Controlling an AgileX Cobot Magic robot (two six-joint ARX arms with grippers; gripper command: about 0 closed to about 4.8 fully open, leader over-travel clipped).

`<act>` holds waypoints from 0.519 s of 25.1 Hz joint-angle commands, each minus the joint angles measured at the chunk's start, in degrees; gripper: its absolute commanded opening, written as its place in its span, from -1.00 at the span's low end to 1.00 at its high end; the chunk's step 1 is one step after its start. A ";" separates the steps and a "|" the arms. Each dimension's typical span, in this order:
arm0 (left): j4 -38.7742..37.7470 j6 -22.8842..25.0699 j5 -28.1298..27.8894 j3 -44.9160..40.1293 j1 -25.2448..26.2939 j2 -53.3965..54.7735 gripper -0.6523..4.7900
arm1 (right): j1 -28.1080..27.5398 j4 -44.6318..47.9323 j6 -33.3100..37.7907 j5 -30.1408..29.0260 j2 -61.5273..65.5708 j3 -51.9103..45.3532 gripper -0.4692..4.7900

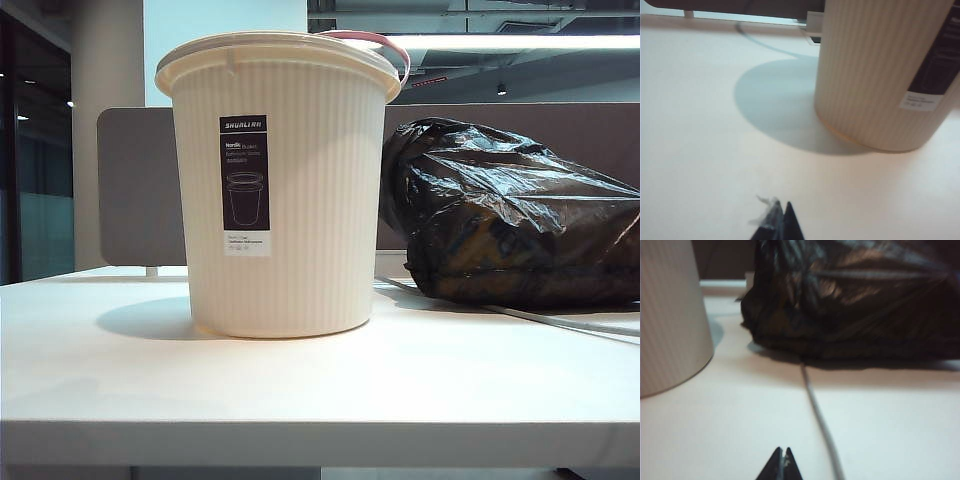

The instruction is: Open the ring lid of the trash can, pull out the black garbage bag inside, and place it on the table.

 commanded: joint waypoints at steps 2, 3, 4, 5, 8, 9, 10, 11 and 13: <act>-0.50 0.02 0.15 0.02 1.57 0.02 -0.78 | -1.64 2.23 0.15 0.02 -0.33 0.00 -0.82; -0.50 0.02 0.15 0.02 1.88 0.02 -0.78 | -1.62 2.25 0.15 0.02 -0.33 0.00 -0.82; -0.50 0.02 0.13 0.02 2.16 0.02 -0.78 | -1.62 2.21 0.15 0.00 -0.33 0.00 -0.82; -0.50 0.02 0.17 0.02 2.40 0.02 -0.78 | -1.62 2.21 0.15 -0.02 -0.33 0.00 -0.82; -0.50 0.02 0.13 0.02 2.71 0.04 -0.78 | -1.66 2.21 0.15 0.00 -0.33 0.00 -0.82; -0.50 0.02 0.17 0.02 2.64 0.04 -0.78 | -1.68 2.21 0.17 0.00 -0.33 0.00 -0.82; -0.50 0.02 0.17 0.02 2.62 0.04 -0.78 | -1.68 2.21 0.15 0.00 -0.33 0.00 -0.82; -0.50 0.02 0.20 0.02 2.60 0.04 -0.78 | -1.68 2.23 0.15 0.00 -0.33 0.00 -0.82; -0.50 0.02 0.17 0.02 2.60 0.04 -0.78 | -1.68 2.21 0.15 0.00 -0.33 0.00 -0.82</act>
